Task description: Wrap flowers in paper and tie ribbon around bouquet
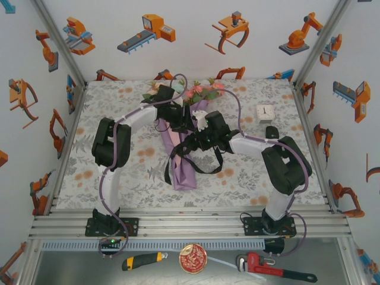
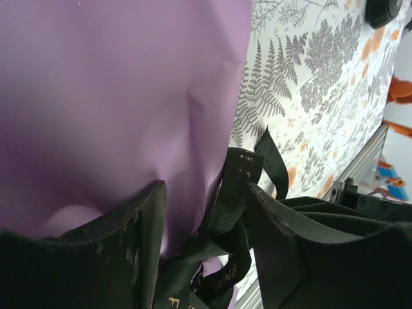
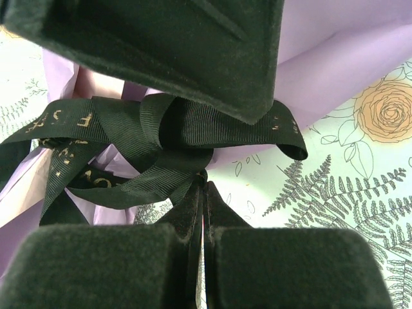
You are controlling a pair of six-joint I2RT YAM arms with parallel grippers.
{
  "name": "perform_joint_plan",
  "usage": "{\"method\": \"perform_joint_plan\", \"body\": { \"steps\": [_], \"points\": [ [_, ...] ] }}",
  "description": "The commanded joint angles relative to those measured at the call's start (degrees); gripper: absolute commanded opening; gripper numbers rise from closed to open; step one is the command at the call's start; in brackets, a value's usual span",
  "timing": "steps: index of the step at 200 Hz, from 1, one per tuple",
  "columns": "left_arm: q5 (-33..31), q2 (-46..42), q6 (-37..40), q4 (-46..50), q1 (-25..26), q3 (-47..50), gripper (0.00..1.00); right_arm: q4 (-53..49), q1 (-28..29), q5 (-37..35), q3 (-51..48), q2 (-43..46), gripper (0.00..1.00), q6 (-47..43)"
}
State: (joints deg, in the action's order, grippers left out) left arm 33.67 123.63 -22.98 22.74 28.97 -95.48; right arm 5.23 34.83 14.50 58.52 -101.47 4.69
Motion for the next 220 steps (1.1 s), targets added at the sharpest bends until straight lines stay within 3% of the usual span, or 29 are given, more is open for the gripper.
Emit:
{"method": "perform_joint_plan", "body": {
  "steps": [1, 55, 76, 102, 176, 220],
  "points": [
    [1.34, 1.07, 6.34, 4.41, 0.66, -2.58, 0.49, 1.71, -0.28, 0.92, -0.43, 1.62, 0.0, 0.67],
    [4.51, 2.93, 12.16, 10.77, 1.86, -5.14, 0.35, 1.28, -0.29, 1.14, 0.09, 1.2, 0.0, 0.58],
    [4.12, 3.12, 12.18, 11.07, 1.79, -5.41, 0.2, 1.28, -0.29, 1.3, 0.15, 1.14, 0.0, 0.67],
    [2.48, 2.38, 11.58, 10.98, 1.63, -5.46, 0.1, 0.81, -0.3, 0.98, -0.02, 1.26, 0.0, 0.5],
    [-1.73, -6.47, -0.1, -0.83, -3.87, 5.74, 0.06, -1.94, -1.65, -1.93, -6.59, 6.97, 0.0, 1.19],
    [-3.0, -10.89, -1.89, -3.58, -5.64, 11.37, 0.07, -2.57, -2.37, -3.31, -10.91, 10.1, 0.0, 3.31]
  ]
}}
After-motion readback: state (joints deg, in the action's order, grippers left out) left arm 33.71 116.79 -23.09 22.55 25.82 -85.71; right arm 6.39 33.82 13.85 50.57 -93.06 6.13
